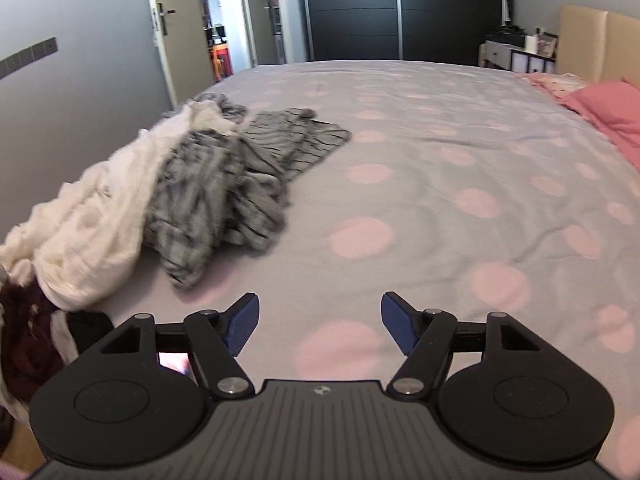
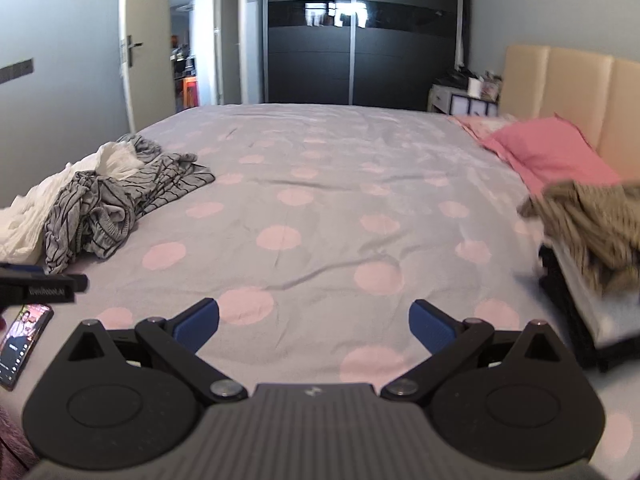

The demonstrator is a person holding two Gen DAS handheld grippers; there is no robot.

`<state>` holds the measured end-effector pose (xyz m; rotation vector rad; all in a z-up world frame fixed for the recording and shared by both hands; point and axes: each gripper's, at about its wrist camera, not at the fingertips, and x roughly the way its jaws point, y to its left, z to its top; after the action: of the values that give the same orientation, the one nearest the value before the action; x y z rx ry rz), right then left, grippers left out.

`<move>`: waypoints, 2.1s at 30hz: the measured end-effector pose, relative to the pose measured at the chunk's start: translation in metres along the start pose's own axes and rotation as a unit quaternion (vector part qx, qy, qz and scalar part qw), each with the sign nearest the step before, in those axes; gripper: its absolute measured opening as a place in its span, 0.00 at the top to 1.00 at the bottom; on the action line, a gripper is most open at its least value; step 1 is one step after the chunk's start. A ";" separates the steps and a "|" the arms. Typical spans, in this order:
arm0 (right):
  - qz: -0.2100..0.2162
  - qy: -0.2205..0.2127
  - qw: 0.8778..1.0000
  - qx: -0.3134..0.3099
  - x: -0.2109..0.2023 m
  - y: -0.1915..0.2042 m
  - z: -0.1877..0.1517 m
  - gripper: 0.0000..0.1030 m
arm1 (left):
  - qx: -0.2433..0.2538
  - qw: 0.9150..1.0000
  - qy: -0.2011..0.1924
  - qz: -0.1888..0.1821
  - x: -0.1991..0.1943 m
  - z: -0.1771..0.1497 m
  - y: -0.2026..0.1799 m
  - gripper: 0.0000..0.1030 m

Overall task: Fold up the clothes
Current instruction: 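Reach the left tool into the clothes pile and grasp the grey sweatshirt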

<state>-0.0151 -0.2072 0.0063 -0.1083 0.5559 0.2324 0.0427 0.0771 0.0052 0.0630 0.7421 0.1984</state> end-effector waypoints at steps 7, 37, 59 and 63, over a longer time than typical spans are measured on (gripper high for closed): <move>-0.003 -0.004 1.000 0.009 0.018 -0.011 0.003 0.01 | 0.032 0.997 -0.003 0.072 0.046 0.031 0.056 0.43; 0.050 0.024 0.998 0.011 0.038 0.014 -0.013 0.01 | -0.174 0.892 0.039 0.415 0.053 0.045 0.296 0.29; 0.052 -0.006 0.998 -0.027 0.025 0.030 -0.015 0.01 | -0.315 0.899 0.001 0.303 0.006 0.039 0.365 0.93; 0.056 -0.008 0.998 -0.026 0.023 0.031 -0.015 0.01 | -0.326 0.910 -0.045 0.253 -0.022 0.072 0.362 0.94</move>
<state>-0.0115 -0.1756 -0.0194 -0.1258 0.5408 0.3572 0.0187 0.4287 0.1182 -0.3757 0.5245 0.9271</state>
